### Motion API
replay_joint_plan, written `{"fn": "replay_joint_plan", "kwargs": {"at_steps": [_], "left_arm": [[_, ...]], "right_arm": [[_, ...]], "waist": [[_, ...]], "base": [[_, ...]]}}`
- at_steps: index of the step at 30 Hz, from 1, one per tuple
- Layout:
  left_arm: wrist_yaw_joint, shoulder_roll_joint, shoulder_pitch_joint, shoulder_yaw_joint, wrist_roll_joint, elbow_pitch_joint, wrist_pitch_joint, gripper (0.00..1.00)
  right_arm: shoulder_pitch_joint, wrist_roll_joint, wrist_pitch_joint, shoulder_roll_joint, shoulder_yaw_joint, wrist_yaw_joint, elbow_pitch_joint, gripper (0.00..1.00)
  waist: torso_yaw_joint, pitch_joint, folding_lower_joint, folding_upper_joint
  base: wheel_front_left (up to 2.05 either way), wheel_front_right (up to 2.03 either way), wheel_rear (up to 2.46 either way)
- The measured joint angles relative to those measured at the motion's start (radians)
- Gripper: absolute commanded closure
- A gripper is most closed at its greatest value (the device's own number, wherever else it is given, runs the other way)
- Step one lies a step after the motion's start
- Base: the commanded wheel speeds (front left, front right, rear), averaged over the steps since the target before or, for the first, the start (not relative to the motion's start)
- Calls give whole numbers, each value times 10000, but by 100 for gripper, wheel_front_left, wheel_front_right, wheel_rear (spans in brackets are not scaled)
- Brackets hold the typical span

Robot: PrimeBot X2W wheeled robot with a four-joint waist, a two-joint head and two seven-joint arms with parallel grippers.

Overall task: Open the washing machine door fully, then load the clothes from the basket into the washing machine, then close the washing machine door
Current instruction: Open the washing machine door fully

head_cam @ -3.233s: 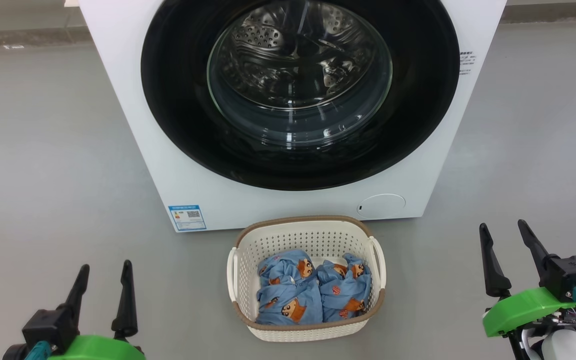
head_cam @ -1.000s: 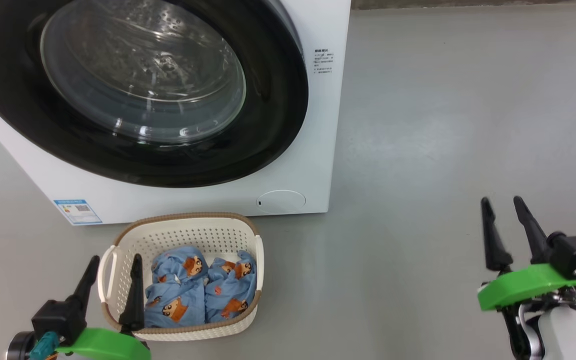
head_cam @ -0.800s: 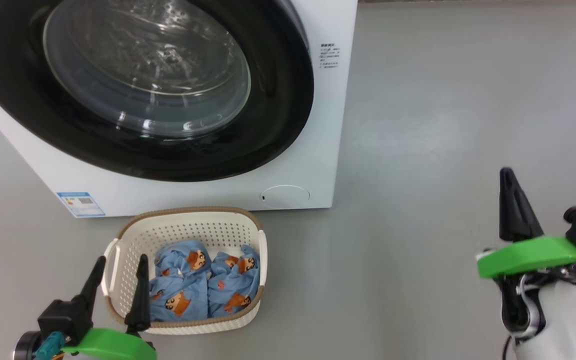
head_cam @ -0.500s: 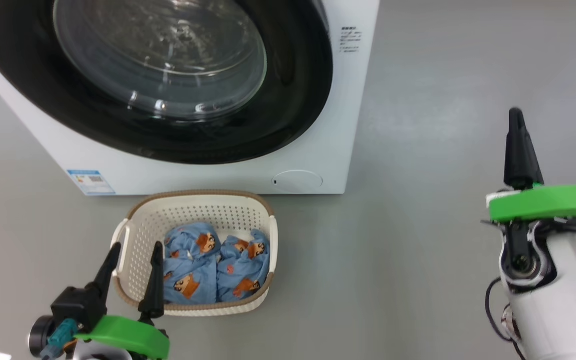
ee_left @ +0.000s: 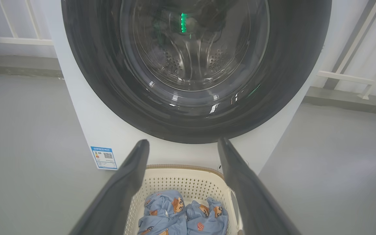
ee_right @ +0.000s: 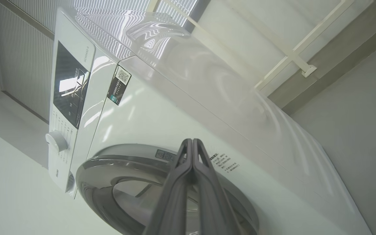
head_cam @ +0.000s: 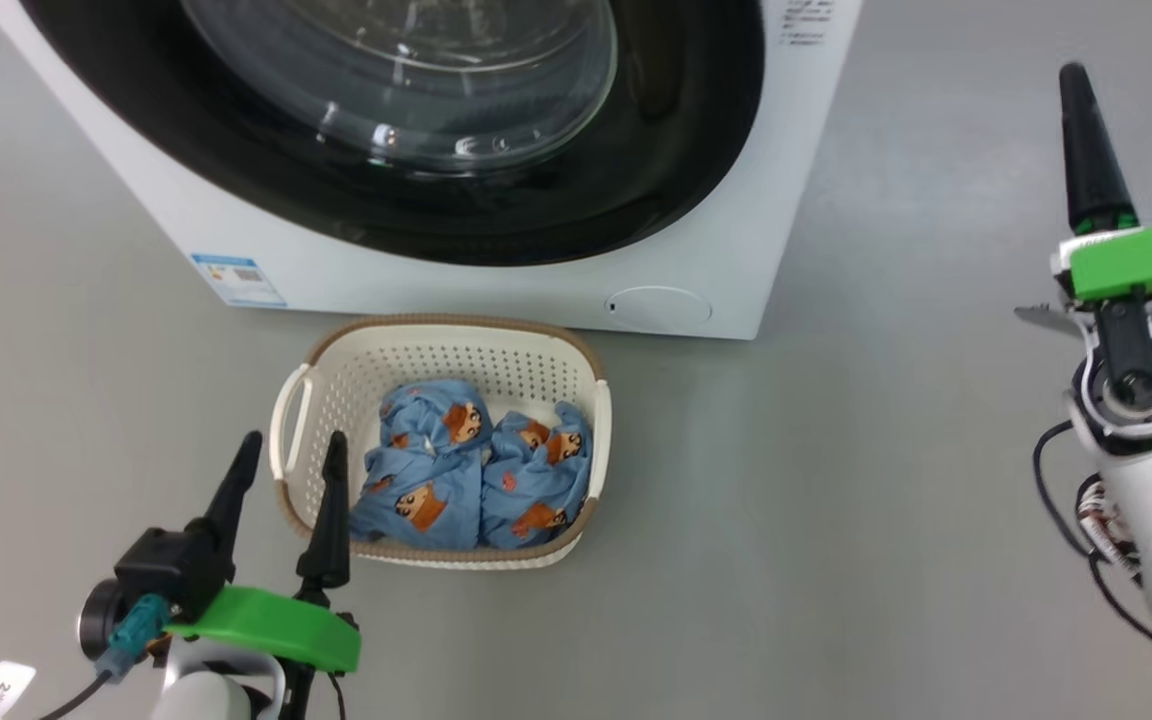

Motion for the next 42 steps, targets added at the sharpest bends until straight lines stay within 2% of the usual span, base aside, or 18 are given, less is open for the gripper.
{"fn": "replay_joint_plan", "kwargs": {"at_steps": [7, 18, 26, 33, 42], "left_arm": [[-92, -128, -212, -113, 2, -31, 0, 0], [-242, -318, -866, -278, 27, -100, -2, 0], [-328, -397, -1251, -525, 25, -159, -2, 0], [-405, -412, -1434, -740, -15, -188, -15, 0], [-401, -453, -1781, -1110, -420, -347, -42, 0]], "right_arm": [[-846, 1218, 746, -738, 602, 0, 2, 100], [-2058, 2464, 3336, -1636, 957, 0, -180, 100], [-3028, 3409, 5116, -1866, 631, 0, 35, 100], [-3823, 3747, 6567, -1898, 520, 0, 694, 100], [-4963, 3722, 7306, -2021, 341, 0, 1369, 100]], "waist": [[366, 508, -1, 0], [874, 1436, 0, 0], [1234, 2081, -1, 0], [1525, 2512, 0, 0], [1788, 3048, -1, 0]], "base": [[0, 0, 0], [0, 0, 0], [0, 0, 0], [0, 0, 0], [0, 0, 0]]}}
